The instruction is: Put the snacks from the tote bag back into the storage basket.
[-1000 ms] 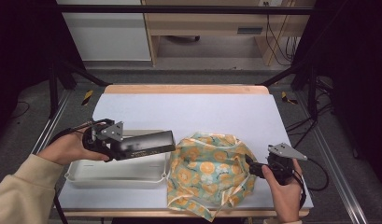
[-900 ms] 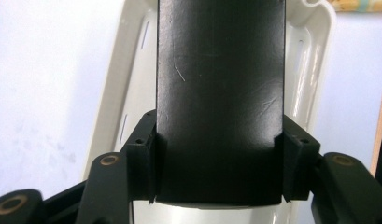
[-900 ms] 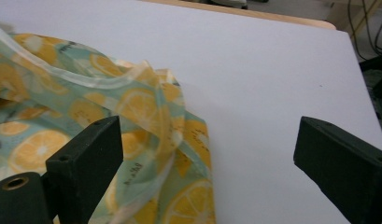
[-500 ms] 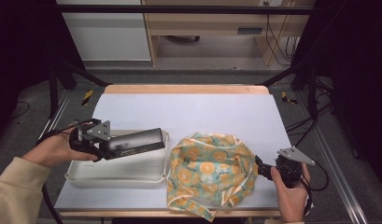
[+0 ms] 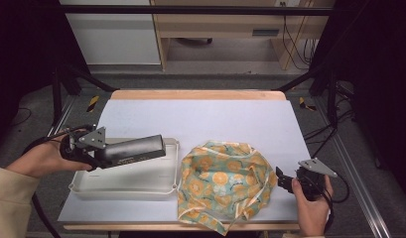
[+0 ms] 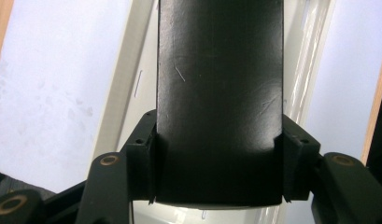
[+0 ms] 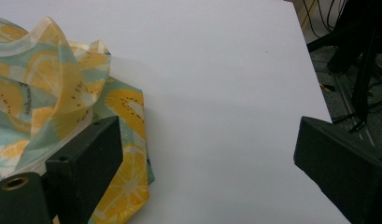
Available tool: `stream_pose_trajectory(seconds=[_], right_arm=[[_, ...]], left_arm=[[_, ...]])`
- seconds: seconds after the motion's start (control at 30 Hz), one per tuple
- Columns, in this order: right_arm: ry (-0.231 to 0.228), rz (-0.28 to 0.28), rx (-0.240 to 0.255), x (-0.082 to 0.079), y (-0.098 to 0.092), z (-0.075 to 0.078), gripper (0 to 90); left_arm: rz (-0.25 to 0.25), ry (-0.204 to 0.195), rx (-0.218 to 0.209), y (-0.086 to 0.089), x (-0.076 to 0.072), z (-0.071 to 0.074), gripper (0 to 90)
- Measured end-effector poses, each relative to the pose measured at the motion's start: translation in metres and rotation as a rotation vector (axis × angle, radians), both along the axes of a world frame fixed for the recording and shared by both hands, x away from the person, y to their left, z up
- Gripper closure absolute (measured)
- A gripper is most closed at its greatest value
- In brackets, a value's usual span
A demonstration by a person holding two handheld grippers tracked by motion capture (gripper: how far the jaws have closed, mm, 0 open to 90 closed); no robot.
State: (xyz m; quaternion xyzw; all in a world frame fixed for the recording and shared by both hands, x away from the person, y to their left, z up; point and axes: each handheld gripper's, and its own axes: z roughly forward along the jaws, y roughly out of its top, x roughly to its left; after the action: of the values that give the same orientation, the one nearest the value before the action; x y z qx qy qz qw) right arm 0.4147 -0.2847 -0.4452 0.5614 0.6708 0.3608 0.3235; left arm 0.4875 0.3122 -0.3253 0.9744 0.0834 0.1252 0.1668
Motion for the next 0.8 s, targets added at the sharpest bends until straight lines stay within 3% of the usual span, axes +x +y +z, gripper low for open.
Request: stream_pose_trajectory(seconds=[0.47, 0.8], right_arm=[[0.004, -0.012, 0.002, -0.002, -0.003, -0.005, 7.6], [0.007, -0.002, -0.019, 0.000, -0.001, -0.007, 7.6]], left_arm=[[-0.028, -0.004, 0.022, 0.005, 0.003, -0.008, 43.2], [-0.071, 0.020, 0.068, 0.001, 0.006, -0.027, 43.2]])
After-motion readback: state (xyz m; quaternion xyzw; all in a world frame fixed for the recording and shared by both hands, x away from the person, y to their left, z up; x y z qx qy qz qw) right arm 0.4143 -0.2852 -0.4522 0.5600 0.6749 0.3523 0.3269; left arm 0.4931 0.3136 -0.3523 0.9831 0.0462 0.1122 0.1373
